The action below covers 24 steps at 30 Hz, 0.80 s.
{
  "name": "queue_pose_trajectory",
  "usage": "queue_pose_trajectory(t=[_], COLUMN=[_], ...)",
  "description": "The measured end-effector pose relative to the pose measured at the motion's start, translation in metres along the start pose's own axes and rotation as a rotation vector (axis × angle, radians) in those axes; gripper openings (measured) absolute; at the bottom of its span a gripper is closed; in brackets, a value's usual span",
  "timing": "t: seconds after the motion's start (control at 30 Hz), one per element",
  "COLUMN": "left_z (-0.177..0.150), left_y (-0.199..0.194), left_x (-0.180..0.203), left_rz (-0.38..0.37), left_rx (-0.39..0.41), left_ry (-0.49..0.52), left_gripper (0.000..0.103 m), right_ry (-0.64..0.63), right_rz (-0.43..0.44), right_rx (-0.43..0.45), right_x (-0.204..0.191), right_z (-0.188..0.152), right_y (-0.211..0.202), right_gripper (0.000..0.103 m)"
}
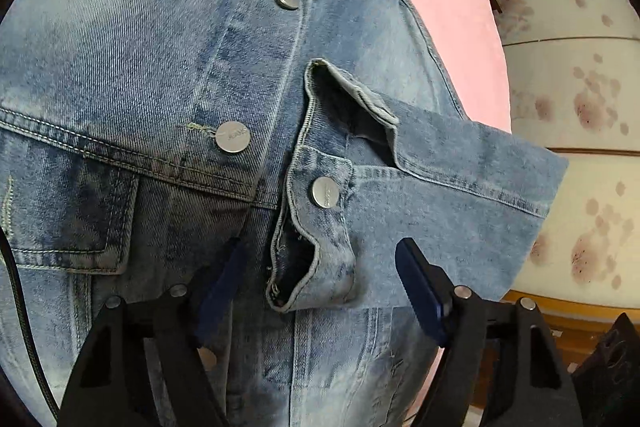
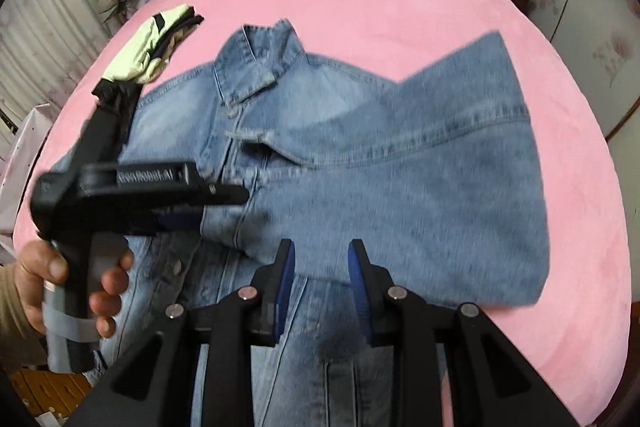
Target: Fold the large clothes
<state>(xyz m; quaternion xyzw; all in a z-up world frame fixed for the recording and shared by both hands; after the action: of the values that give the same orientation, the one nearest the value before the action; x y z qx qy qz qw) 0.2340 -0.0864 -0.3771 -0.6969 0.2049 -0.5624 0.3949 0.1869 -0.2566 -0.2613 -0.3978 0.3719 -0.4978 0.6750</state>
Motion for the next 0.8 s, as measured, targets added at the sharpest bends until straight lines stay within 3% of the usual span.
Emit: queue_pose_trajectory(t=[0.07, 0.1, 0.13, 0.17, 0.27, 0.43, 0.67, 0.73, 0.8], left_z=[0.001, 0.001, 0.001, 0.002, 0.002, 0.000, -0.005, -0.004, -0.002], left_y=[0.001, 0.001, 0.001, 0.001, -0.002, -0.012, -0.003, 0.000, 0.005], left_x=[-0.002, -0.001, -0.003, -0.004, -0.006, -0.008, -0.016, -0.012, -0.001], left_rz=[-0.015, -0.032, -0.033, 0.003, 0.024, -0.001, -0.013, -0.011, -0.006], left_rx=[0.003, 0.002, -0.006, -0.010, -0.009, -0.009, -0.038, -0.046, -0.041], left_ry=[-0.015, -0.021, -0.025, -0.029, -0.034, -0.056, -0.069, -0.069, -0.049], left_gripper=[0.072, 0.064, 0.046, 0.035, 0.029, 0.030, 0.055, 0.055, 0.038], right_ry=[0.010, 0.019, 0.026, 0.033, 0.055, 0.095, 0.129, 0.133, 0.140], right_rz=[0.011, 0.015, 0.017, 0.018, 0.019, 0.004, -0.004, -0.004, 0.003], right_rx=[0.013, 0.015, 0.012, 0.009, -0.008, -0.044, -0.065, -0.067, -0.074], right_x=[0.004, 0.006, 0.009, 0.011, 0.019, 0.036, 0.050, 0.051, 0.050], right_z=[0.004, 0.004, 0.003, 0.001, -0.008, -0.025, -0.039, -0.040, -0.041], right_y=[-0.004, -0.006, -0.006, -0.007, -0.007, -0.006, -0.006, -0.005, -0.003], right_gripper=[0.027, 0.027, 0.027, 0.027, 0.027, 0.027, 0.027, 0.027, 0.027])
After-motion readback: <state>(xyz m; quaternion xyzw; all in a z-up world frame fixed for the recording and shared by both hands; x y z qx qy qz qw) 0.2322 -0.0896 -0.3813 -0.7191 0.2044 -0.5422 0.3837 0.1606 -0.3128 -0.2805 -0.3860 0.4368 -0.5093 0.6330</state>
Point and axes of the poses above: each gripper's, at about its wrist camera, not at the fingertips, and y roughly the way its jaws point, x to its right, z to its top, the point moved 4 cm from there along y, roughly the way its jaws point, and after that the axes turned 2 degrees about -z, right-handed, at the moved point
